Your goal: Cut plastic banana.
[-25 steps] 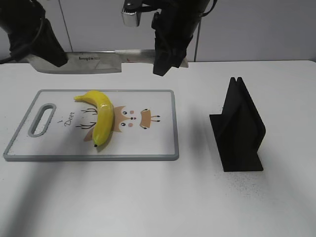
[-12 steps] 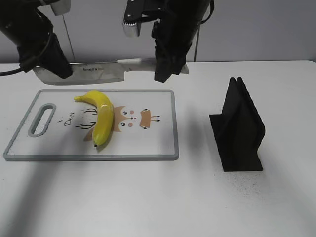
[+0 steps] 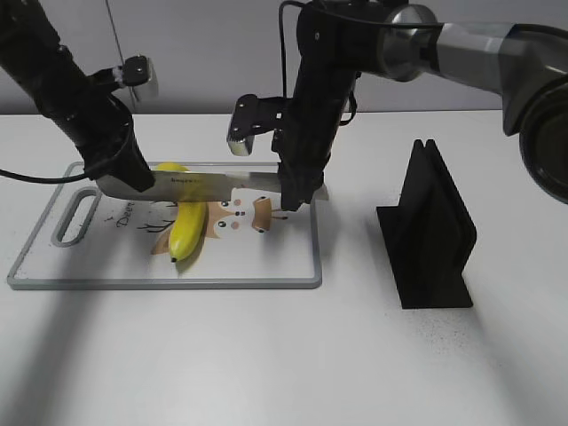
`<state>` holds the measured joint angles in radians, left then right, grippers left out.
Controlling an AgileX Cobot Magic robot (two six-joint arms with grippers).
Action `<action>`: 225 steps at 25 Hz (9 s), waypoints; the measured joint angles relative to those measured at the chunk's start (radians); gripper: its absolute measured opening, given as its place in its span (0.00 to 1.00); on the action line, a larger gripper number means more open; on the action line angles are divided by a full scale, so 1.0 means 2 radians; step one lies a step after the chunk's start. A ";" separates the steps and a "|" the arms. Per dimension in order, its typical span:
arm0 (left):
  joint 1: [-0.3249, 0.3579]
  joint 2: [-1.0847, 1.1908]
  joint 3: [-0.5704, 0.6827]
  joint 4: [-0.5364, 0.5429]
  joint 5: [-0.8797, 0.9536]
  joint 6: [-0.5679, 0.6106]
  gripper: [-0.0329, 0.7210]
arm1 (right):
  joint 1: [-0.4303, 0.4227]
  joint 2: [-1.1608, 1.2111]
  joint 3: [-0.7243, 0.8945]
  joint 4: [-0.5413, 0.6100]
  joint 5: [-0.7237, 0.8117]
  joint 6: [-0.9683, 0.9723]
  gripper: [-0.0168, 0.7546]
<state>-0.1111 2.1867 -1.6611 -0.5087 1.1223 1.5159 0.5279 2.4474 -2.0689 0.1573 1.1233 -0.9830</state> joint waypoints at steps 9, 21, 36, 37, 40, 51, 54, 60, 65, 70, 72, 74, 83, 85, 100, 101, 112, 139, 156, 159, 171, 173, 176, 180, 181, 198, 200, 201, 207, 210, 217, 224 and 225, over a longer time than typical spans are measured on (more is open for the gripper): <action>0.002 -0.001 -0.005 -0.004 0.005 0.000 0.09 | 0.000 0.003 -0.002 -0.003 0.001 0.004 0.24; -0.001 -0.066 0.005 0.008 0.018 -0.006 0.08 | 0.004 -0.039 -0.033 -0.019 0.047 0.007 0.24; 0.001 -0.153 0.005 -0.029 0.035 -0.018 0.44 | 0.004 -0.102 -0.035 -0.019 0.056 0.009 0.24; 0.001 -0.154 0.005 -0.042 0.035 -0.019 0.56 | 0.004 -0.103 -0.035 -0.019 0.056 0.011 0.23; 0.001 -0.161 0.005 -0.070 0.032 -0.032 0.82 | 0.004 -0.105 -0.035 -0.020 0.055 0.019 0.23; 0.001 -0.221 0.005 -0.058 -0.037 -0.156 0.86 | 0.004 -0.136 -0.035 -0.021 0.054 0.079 0.23; 0.006 -0.239 0.005 -0.016 -0.039 -0.275 0.84 | 0.004 -0.152 -0.035 -0.021 0.054 0.121 0.23; 0.045 -0.274 0.004 0.015 -0.015 -0.449 0.82 | 0.004 -0.189 -0.035 -0.036 0.054 0.271 0.23; 0.079 -0.293 0.004 0.048 0.042 -0.565 0.82 | 0.003 -0.224 -0.030 -0.046 0.055 0.384 0.23; 0.088 -0.322 0.024 0.119 0.047 -0.623 0.81 | 0.004 -0.280 0.046 -0.041 0.053 0.467 0.23; 0.088 -0.347 0.040 0.122 0.047 -0.626 0.81 | 0.004 -0.308 0.093 -0.040 0.053 0.484 0.23; 0.088 -0.373 0.062 0.125 0.047 -0.627 0.81 | 0.004 -0.332 0.140 -0.043 0.053 0.507 0.23; 0.088 -0.524 0.223 0.141 0.048 -0.628 0.81 | 0.004 -0.459 0.297 -0.051 0.044 0.582 0.23; 0.086 -0.565 0.259 0.143 0.047 -0.624 0.81 | 0.004 -0.484 0.333 -0.060 0.033 0.599 0.23; 0.042 -0.898 0.485 0.184 0.003 -0.599 0.77 | 0.004 -0.558 0.468 -0.110 -0.016 0.708 0.23; 0.042 -0.919 0.502 0.184 0.002 -0.600 0.77 | 0.004 -0.559 0.476 -0.113 -0.020 0.713 0.23; 0.042 -1.066 0.594 0.189 -0.014 -0.629 0.77 | 0.004 -0.561 0.544 -0.116 -0.073 0.742 0.23; 0.042 -1.096 0.595 0.185 -0.017 -0.643 0.75 | 0.004 -0.563 0.587 -0.157 -0.122 0.786 0.23; 0.042 -1.096 0.595 0.185 -0.017 -0.643 0.75 | 0.004 -0.559 0.613 -0.196 -0.181 0.807 0.23; 0.042 -1.096 0.595 0.185 -0.017 -0.643 0.75 | 0.004 -0.540 0.613 -0.200 -0.183 0.807 0.23; 0.042 -1.096 0.596 0.185 -0.017 -0.643 0.75 | 0.004 -0.491 0.613 -0.220 -0.205 0.811 0.23; 0.042 -1.096 0.596 0.185 -0.017 -0.643 0.75 | 0.004 -0.489 0.613 -0.222 -0.206 0.811 0.23; 0.042 -1.096 0.596 0.185 -0.017 -0.643 0.75 | 0.004 -0.488 0.613 -0.220 -0.207 0.811 0.23; 0.042 -1.096 0.596 0.185 -0.017 -0.643 0.75 | 0.004 -0.488 0.613 -0.207 -0.209 0.811 0.31; 0.042 -1.096 0.596 0.185 -0.017 -0.643 0.75 | 0.004 -0.488 0.613 -0.203 -0.209 0.811 0.38; 0.042 -1.096 0.596 0.185 -0.017 -0.643 0.78 | 0.004 -0.567 0.500 -0.144 -0.107 0.661 0.80; 0.042 -1.096 0.596 0.185 -0.017 -0.643 0.83 | 0.004 -0.594 0.499 -0.117 -0.089 0.612 0.80; 0.042 -1.096 0.596 0.185 -0.017 -0.643 0.85 | 0.004 -0.605 0.499 -0.107 -0.078 0.594 0.80; 0.042 -1.096 0.596 0.185 -0.017 -0.643 0.86 | 0.004 -0.694 0.529 -0.099 -0.027 0.548 0.79; 0.042 -1.096 0.596 0.185 -0.017 -0.643 0.86 | 0.004 -0.756 0.563 -0.099 -0.024 0.514 0.79; 0.042 -1.096 0.596 0.185 -0.017 -0.643 0.85 | 0.004 -0.902 0.662 -0.100 -0.022 0.479 0.79; 0.042 -1.096 0.596 0.185 -0.017 -0.643 0.83 | 0.004 -1.030 0.747 -0.108 -0.035 0.477 0.79; 0.042 -1.096 0.596 0.185 -0.017 -0.643 0.83 | 0.004 -1.044 0.757 -0.108 -0.036 0.477 0.79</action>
<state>-0.0262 -0.0049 -0.4700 -0.1385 1.0881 0.2289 0.5350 0.3595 -0.5539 -0.0586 1.0513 -0.0293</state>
